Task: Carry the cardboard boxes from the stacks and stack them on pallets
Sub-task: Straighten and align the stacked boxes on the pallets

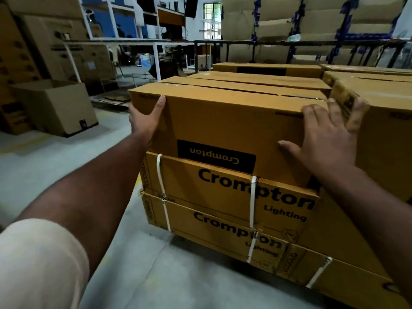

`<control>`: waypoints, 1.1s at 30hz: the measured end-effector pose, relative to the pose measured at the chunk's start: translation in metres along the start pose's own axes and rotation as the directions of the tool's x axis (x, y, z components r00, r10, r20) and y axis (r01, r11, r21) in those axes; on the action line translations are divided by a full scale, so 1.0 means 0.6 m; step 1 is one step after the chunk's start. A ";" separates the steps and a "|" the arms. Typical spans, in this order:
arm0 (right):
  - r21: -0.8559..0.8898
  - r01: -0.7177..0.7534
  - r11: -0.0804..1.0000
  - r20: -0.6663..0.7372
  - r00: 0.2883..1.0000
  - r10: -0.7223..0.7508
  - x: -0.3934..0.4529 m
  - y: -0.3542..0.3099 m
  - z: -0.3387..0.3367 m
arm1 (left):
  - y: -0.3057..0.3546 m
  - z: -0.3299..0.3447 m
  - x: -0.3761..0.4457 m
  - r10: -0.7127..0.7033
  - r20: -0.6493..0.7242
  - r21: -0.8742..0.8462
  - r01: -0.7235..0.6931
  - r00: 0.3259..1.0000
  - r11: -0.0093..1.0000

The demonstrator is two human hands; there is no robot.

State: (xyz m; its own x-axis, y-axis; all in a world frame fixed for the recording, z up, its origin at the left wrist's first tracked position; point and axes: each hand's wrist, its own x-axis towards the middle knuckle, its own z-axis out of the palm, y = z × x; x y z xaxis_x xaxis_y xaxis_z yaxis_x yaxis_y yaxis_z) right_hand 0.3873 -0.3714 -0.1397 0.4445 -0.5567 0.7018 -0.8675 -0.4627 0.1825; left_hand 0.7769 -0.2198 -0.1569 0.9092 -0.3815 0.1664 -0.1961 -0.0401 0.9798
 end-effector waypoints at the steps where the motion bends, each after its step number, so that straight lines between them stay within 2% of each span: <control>1: 0.020 -0.014 1.000 0.009 1.000 0.014 -0.001 -0.002 -0.002 | 0.002 0.004 0.000 -0.003 -0.007 0.004 0.003 1.000 1.000; 6: 0.124 -0.028 0.992 0.020 0.999 0.026 -0.005 -0.036 -0.020 | 0.012 0.009 0.006 -0.042 -0.016 0.009 0.042 0.999 0.999; 14: 0.056 -0.032 0.998 0.094 0.995 0.027 -0.015 -0.019 -0.032 | 0.015 0.029 -0.018 -0.047 0.007 0.006 0.047 0.999 0.999; 16: 0.055 -0.012 0.998 0.100 0.995 0.007 -0.020 -0.015 -0.035 | 0.013 0.025 -0.026 -0.025 0.027 0.030 0.025 0.999 0.999; 18: 0.060 -0.003 0.998 0.092 0.996 -0.003 -0.023 -0.013 -0.035 | 0.015 0.026 -0.046 0.061 0.025 0.152 -0.064 0.998 0.986; 20: 0.074 0.001 0.997 0.109 0.994 -0.010 -0.024 -0.013 -0.036 | 0.018 0.039 -0.080 0.305 0.033 0.358 -0.296 0.952 0.886; 22: 0.080 0.012 0.997 0.115 0.993 -0.021 -0.022 -0.014 -0.037 | 0.036 0.066 -0.118 0.574 0.183 0.458 -0.586 0.798 0.668; 23: 0.077 0.019 0.997 0.116 0.993 -0.027 -0.019 -0.013 -0.037 | 0.052 0.084 -0.138 0.622 0.317 0.463 -0.689 0.716 0.558; 25: 0.066 0.025 0.997 0.131 0.991 -0.034 -0.014 -0.008 -0.035 | 0.077 0.127 -0.169 0.564 0.564 0.480 -0.796 0.602 0.369; 26: 0.064 0.027 0.998 0.140 0.989 -0.036 -0.014 -0.004 -0.033 | 0.082 0.148 -0.181 0.525 0.620 0.501 -0.809 0.583 0.307; 27: 0.060 0.033 0.998 0.142 0.989 -0.041 -0.014 0.000 -0.030 | 0.084 0.167 -0.190 0.513 0.624 0.521 -0.803 0.590 0.289; 30: 0.051 0.063 0.997 0.134 0.989 -0.069 -0.021 0.012 -0.022 | 0.085 0.201 -0.198 0.552 0.543 0.555 -0.764 0.632 0.329; 33: 0.104 0.091 0.990 0.126 0.987 -0.104 -0.016 0.024 -0.015 | 0.080 0.205 -0.190 0.569 0.536 0.553 -0.769 0.624 0.322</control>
State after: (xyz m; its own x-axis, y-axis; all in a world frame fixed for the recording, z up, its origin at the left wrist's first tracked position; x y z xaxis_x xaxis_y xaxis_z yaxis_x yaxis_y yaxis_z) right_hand 0.3686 -0.3665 -0.1376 0.5565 -0.5883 0.5866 -0.7958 -0.5803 0.1730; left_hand 0.6190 -0.2918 -0.1423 0.2590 -0.7559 0.6013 -0.9649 -0.2301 0.1264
